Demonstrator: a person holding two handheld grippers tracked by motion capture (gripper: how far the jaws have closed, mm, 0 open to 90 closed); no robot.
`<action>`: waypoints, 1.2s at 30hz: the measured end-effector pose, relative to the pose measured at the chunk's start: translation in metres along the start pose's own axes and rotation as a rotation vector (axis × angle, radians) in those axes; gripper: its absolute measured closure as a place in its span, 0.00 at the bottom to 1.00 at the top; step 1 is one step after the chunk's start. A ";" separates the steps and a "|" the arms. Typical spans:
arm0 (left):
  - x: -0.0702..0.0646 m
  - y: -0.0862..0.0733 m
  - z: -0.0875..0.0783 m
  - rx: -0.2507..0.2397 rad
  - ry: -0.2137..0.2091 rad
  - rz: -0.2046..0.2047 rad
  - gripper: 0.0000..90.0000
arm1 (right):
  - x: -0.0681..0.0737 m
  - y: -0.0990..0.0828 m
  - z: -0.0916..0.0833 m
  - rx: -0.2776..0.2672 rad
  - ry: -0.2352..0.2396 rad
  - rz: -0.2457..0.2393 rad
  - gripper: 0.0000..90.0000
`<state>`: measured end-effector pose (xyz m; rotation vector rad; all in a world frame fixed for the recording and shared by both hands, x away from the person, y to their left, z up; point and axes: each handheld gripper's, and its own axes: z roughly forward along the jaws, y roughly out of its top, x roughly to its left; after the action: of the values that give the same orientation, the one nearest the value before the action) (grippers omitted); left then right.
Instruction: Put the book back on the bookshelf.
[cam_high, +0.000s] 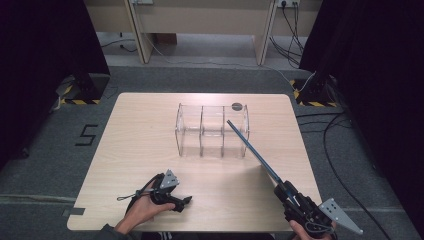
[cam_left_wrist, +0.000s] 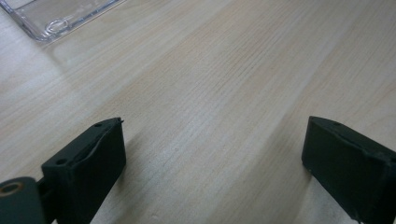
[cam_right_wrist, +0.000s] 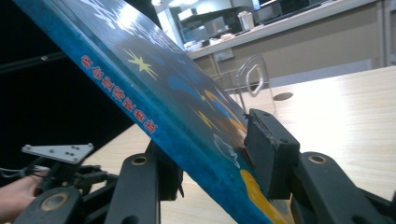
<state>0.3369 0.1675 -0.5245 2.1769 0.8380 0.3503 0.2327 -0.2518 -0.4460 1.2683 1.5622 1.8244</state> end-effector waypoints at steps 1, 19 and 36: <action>0.000 0.000 0.000 0.000 -0.001 0.001 0.06 | 0.000 0.000 0.000 -0.003 0.007 0.008 0.65; -0.001 0.000 0.000 0.001 -0.006 0.008 0.06 | -0.005 -0.008 0.002 0.021 0.092 0.035 0.81; -0.001 0.000 0.000 0.001 -0.019 0.019 0.06 | 0.001 -0.001 0.007 0.005 0.119 -0.099 0.81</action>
<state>0.3356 0.1672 -0.5246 2.1875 0.8079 0.3382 0.2382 -0.2467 -0.4471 1.0814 1.6620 1.8640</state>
